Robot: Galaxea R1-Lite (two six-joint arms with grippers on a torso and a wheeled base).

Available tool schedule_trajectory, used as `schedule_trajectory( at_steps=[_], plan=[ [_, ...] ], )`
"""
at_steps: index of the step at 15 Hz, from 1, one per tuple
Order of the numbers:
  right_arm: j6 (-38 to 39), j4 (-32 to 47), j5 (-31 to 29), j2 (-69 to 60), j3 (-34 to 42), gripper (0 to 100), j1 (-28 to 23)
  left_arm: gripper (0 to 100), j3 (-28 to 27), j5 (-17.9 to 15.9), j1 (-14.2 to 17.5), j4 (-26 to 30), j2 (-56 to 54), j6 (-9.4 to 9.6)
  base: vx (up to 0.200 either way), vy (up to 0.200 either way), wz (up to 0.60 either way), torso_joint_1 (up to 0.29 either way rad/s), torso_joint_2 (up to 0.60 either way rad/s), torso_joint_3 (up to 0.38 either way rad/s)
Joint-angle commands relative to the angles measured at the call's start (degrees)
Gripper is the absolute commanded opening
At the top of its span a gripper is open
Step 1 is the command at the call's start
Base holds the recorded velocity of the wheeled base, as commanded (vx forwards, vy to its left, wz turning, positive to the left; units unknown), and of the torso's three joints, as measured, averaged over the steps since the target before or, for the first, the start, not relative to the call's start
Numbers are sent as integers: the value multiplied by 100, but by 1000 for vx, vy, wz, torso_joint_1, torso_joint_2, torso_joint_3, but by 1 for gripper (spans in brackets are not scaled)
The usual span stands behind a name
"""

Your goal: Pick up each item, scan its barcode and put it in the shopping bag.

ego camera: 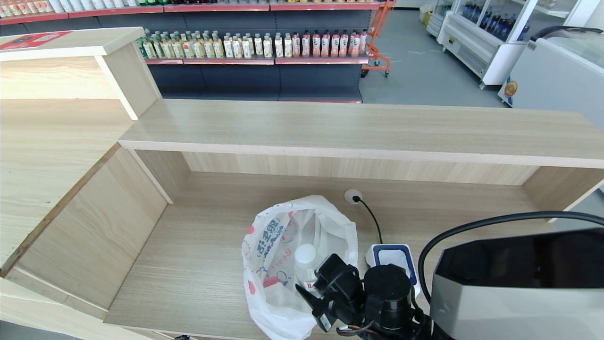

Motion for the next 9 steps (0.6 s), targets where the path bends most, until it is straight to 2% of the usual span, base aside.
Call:
schedule_trajectory(
  at_steps=[1,2,3,9],
  plan=[
    [-3,-6,1,11,-5,0,4,100,0,1,1,-2,9,0,0,0,0,0,0,0],
    [-3,-6,1,19,-5,0,4,100,0,1,1,-2,9,0,0,0,0,0,0,0],
    [-3,-6,1,19,3,100,4,100,0,1,1,-2,9,0,0,0,0,0,0,0],
    [-3,-6,1,-112,30,100,21,100,0,1,1,-2,9,0,0,0,0,0,0,0]
  ],
)
